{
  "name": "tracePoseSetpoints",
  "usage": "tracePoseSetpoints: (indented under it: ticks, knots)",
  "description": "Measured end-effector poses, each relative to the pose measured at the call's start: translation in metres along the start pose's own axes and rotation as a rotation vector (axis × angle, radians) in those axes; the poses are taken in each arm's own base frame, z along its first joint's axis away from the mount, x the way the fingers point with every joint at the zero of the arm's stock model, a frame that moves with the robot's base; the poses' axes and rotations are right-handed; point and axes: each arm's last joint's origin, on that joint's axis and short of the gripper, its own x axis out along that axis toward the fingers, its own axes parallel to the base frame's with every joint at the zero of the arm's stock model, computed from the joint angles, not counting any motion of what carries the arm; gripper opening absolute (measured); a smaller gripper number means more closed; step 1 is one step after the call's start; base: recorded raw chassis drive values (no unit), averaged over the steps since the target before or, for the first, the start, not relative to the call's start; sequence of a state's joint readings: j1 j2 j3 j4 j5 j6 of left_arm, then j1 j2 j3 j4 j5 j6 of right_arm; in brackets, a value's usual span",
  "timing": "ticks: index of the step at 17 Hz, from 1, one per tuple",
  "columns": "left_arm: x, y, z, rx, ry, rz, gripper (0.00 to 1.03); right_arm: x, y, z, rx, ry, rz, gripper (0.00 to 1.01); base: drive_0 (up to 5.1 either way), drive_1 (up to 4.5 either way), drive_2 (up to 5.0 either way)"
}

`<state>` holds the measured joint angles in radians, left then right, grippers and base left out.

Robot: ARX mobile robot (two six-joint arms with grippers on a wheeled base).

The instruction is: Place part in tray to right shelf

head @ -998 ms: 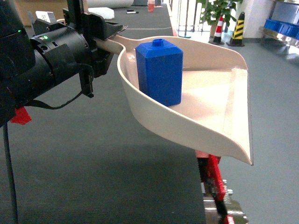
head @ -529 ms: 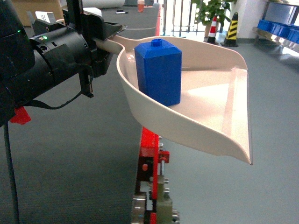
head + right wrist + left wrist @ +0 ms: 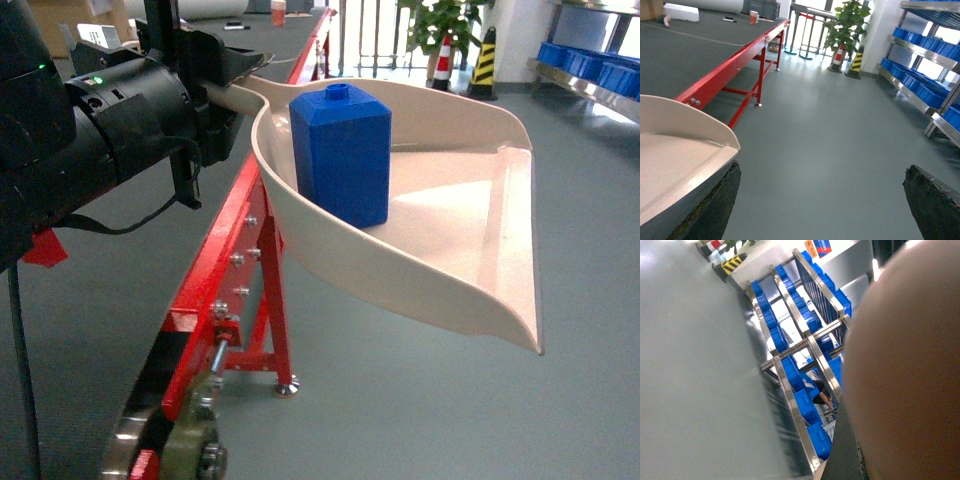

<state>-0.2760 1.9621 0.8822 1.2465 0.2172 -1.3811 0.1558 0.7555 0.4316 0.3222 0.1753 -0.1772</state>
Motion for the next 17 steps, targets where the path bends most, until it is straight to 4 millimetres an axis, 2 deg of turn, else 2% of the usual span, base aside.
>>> tracePoseSetpoints:
  ticks: [17]
  knots:
    - [0.0000, 0.0002, 0.0001, 0.000, -0.003, 0.002, 0.12, 0.0001, 0.0000, -0.0001, 0.000, 0.000, 0.000, 0.98, 5.0, -2.45, -2.5]
